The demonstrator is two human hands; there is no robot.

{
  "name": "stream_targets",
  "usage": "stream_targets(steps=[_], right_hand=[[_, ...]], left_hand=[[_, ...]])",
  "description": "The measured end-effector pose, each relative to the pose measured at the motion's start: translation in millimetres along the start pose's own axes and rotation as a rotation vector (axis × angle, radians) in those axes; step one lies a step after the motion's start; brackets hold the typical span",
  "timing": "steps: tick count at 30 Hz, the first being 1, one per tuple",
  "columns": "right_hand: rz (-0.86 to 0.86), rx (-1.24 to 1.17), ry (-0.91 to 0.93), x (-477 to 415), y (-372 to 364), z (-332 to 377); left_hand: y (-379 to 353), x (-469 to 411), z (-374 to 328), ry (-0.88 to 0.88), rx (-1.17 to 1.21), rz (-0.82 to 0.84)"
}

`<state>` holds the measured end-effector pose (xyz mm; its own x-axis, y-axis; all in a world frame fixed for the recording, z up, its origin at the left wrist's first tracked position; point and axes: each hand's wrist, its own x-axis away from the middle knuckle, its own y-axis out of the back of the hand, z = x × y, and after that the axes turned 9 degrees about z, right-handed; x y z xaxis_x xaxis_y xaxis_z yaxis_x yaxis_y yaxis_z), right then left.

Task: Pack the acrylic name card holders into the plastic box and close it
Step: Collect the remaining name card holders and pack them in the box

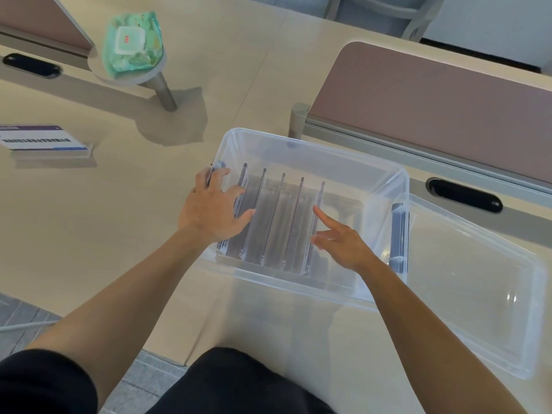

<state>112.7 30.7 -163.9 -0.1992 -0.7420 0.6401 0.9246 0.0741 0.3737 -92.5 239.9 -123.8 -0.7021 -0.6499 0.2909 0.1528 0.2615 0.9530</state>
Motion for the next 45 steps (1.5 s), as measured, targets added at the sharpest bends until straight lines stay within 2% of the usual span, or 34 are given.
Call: stream_targets(steps=[9,14,17,20,27,30,35,41,45], right_hand=[[-0.016,0.009,0.025,1.4,0.6,2.9],[-0.194,0.076,0.045,11.5,16.9,21.3],[-0.245,0.16,0.089,18.5,18.6,53.4],[-0.245,0.239,0.153,25.7,3.6,99.7],[-0.158,0.426,0.236,20.9,-103.8,225.7],[-0.127,0.536,0.248,5.3,-150.0,281.2],[-0.12,0.685,0.303,-35.5,-197.6,352.8],[-0.058,0.87,0.335,-101.7,-218.4,418.5],[-0.065,0.812,0.373,-163.8,-224.8,443.5]], left_hand=[[-1.8,-1.8,1.1,0.002,0.016,-0.002],[5.1,3.4,7.1,-0.047,0.317,-0.075],[12.2,19.5,21.2,-0.046,0.395,-0.168],[21.4,38.1,48.6,-0.036,0.53,-0.136],[12.2,104.1,172.7,0.023,0.731,-0.136],[8.0,137.4,232.7,0.092,0.836,-0.102],[-2.2,157.3,322.4,0.306,1.017,-0.085],[8.2,133.7,406.4,0.557,1.192,-0.166],[12.4,106.7,444.3,0.691,1.254,-0.261]])
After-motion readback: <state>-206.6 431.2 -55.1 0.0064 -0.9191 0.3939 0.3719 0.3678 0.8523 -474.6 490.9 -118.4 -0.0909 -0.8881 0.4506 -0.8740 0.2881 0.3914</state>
